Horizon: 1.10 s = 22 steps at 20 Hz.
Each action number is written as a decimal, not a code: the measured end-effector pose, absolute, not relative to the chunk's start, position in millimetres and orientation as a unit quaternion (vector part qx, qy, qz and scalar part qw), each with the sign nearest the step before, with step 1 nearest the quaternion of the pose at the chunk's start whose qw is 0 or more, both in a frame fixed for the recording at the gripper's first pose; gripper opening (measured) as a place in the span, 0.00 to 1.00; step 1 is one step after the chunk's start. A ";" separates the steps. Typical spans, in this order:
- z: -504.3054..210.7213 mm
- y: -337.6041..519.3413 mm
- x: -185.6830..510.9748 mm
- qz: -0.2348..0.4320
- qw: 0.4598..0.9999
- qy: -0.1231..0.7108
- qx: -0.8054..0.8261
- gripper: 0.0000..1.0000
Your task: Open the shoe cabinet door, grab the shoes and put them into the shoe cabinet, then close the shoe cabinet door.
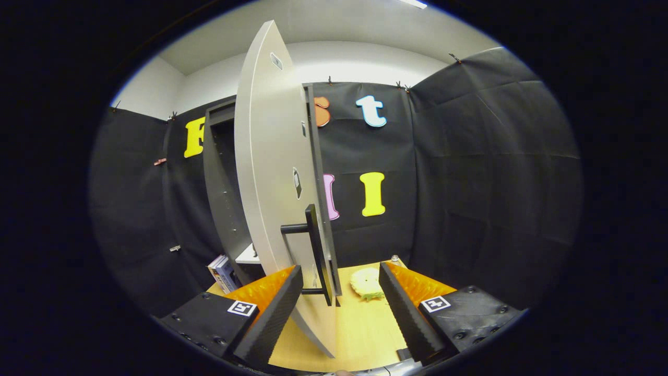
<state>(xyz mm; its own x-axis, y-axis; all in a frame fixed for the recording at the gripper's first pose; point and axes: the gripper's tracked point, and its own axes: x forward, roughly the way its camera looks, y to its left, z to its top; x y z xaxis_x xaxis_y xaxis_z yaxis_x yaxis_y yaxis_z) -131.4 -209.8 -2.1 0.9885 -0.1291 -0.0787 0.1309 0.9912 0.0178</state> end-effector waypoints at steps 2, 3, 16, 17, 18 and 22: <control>-6.2 -181.1 -124.1 -0.055 0.998 0.038 0.014 0.98; -8.5 -166.3 -120.9 -0.049 0.998 0.039 0.017 0.98; -19.2 -20.1 -45.7 0.018 0.999 0.033 0.026 0.98; -19.5 -18.0 -43.9 0.018 0.999 0.033 0.028 0.98; -19.7 -16.2 -42.1 0.017 0.999 0.032 0.029 0.98; -23.4 -6.2 -35.6 0.009 0.999 0.034 0.022 0.98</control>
